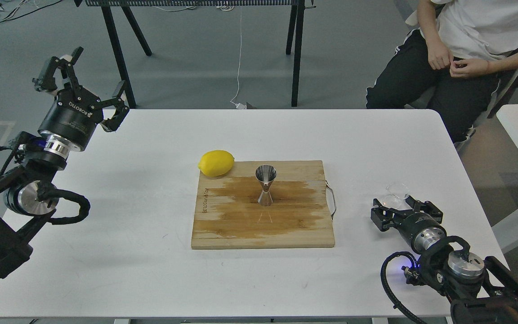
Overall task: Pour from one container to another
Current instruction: 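Grasp the small clear glass cup with the right gripper, then carry the clear cup to just beside the jigger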
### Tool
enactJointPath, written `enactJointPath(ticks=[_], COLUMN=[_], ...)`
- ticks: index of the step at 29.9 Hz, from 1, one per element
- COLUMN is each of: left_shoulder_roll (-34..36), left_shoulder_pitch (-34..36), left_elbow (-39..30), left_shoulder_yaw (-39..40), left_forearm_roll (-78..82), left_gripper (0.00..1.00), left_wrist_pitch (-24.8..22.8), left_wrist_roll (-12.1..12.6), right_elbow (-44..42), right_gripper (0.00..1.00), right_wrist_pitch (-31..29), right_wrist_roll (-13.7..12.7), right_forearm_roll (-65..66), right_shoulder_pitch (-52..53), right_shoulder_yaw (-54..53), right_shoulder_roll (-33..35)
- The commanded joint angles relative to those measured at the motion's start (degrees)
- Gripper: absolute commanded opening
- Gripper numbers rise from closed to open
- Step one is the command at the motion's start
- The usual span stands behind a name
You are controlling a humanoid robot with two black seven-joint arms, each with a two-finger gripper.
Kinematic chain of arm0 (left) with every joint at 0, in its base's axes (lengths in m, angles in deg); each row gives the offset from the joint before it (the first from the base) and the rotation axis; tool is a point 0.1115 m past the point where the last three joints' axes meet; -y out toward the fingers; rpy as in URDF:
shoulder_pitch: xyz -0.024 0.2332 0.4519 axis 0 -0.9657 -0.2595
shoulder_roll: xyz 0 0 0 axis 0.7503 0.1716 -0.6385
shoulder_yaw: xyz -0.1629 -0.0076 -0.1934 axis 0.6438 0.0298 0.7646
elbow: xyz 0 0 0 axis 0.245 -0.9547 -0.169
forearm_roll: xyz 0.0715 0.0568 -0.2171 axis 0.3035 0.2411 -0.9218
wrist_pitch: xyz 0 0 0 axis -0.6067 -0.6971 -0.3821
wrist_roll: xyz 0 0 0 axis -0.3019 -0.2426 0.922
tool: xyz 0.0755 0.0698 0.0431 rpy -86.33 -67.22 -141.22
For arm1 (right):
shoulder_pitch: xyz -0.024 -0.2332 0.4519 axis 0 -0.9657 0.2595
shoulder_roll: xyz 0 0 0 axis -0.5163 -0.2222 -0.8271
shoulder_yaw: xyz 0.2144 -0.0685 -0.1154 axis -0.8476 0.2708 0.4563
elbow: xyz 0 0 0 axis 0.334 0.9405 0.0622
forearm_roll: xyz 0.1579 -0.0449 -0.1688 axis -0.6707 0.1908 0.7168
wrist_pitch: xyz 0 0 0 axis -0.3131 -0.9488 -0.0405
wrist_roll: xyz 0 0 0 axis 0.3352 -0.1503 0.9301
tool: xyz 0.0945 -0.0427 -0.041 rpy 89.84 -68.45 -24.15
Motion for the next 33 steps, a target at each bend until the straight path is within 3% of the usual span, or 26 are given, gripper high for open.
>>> enactJointPath(ticks=[1, 3, 6, 12, 14, 21, 25, 33], left_shoulder_roll=[0.2, 0.2, 0.3, 0.5, 0.5, 0.6, 0.6, 0.6], left_shoulder_pitch=[0.1, 0.2, 0.3, 0.3, 0.3, 0.3, 0.2, 0.2], left_elbow=[0.0, 0.0, 0.0, 0.0, 0.0, 0.0, 0.0, 0.0], left_shoulder_yaw=[0.2, 0.1, 0.2, 0.4, 0.4, 0.5, 0.5, 0.4], left_forearm_roll=[0.0, 0.0, 0.0, 0.0, 0.0, 0.0, 0.0, 0.0], left_gripper=[1.00, 1.00, 1.00, 1.00, 1.00, 1.00, 1.00, 1.00], left_wrist_pitch=[0.0, 0.0, 0.0, 0.0, 0.0, 0.1, 0.2, 0.4], left_wrist_roll=[0.1, 0.1, 0.1, 0.1, 0.1, 0.0, 0.0, -0.1], right_elbow=[-2.1, -4.2, -5.0, -4.4, -3.8, 10.9, 20.6, 33.5], right_gripper=[0.65, 0.58, 0.56, 0.36, 0.34, 0.32, 0.32, 0.32], right_wrist_pitch=[0.1, 0.2, 0.0, -0.1, -0.9, 0.1, 6.2, 20.9], right_wrist_roll=[-0.5, -0.6, -0.7, -1.4, -1.4, -1.3, -0.8, -0.7], right_forearm_roll=[0.0, 0.0, -0.1, -0.2, -0.4, 0.0, 1.1, 10.9], right_shoulder_pitch=[1.7, 2.4, 3.1, 3.0, 2.5, -2.1, -2.6, -0.3], right_shoulder_yaw=[0.1, 0.0, -0.1, -0.2, -0.1, -0.1, 0.3, 0.9], right_shoulder_roll=[0.1, 0.0, -0.1, -0.1, -0.1, 1.9, 4.8, 3.7])
